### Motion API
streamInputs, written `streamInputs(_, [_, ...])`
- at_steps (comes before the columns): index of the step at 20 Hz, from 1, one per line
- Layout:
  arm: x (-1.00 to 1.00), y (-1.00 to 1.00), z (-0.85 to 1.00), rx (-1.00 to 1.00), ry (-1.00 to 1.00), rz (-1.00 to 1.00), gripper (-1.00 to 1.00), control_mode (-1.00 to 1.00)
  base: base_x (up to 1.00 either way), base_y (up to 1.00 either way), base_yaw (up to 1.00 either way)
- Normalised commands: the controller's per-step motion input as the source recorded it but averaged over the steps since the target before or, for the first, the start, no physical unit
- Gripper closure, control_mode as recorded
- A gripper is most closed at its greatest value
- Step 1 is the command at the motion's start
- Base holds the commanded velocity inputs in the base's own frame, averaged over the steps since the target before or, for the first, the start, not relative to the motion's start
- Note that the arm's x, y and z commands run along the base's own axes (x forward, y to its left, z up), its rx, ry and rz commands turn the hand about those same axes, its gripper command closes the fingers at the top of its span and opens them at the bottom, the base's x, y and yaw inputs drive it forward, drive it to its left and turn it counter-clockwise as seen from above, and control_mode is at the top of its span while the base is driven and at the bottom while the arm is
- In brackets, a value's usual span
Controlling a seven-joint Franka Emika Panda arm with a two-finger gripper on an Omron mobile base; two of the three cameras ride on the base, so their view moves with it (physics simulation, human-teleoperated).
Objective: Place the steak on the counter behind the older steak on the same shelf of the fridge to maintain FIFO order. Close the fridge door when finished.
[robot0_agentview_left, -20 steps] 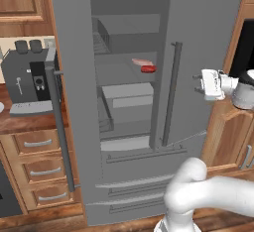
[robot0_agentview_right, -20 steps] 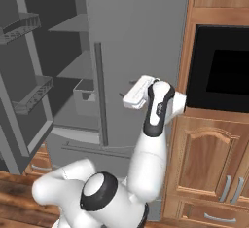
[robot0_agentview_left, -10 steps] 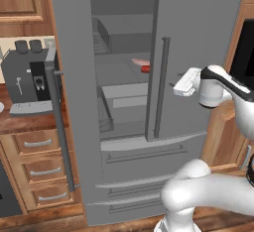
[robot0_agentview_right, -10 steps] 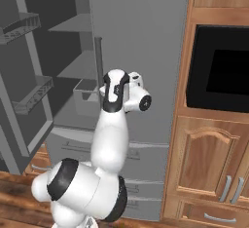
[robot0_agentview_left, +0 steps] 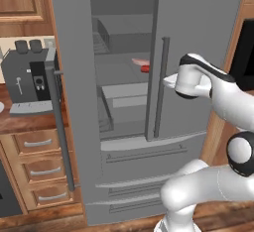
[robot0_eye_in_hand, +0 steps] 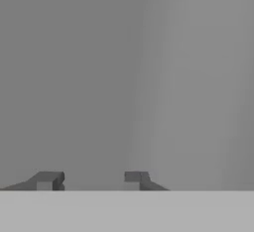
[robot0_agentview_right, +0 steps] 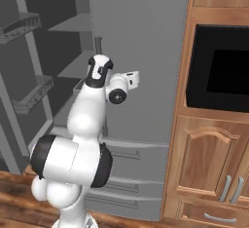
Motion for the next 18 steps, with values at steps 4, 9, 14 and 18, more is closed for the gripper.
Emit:
streamInputs(4, [-0.37, 0.00, 0.17, 0.00, 0.00, -0.02, -1.00, -1.00, 0.00, 0.00, 0.00])
streamInputs(9, [-0.73, 0.00, 0.34, 0.00, 0.00, 0.00, -1.00, -1.00, 0.00, 0.00, 0.00])
streamInputs(14, [-0.91, -0.07, 0.46, 0.00, 0.00, 0.00, -1.00, -1.00, 0.00, 0.00, 0.00])
streamInputs(18, [-0.61, -0.45, 0.64, 0.00, 0.00, 0.00, -1.00, -1.00, 0.00, 0.00, 0.00])
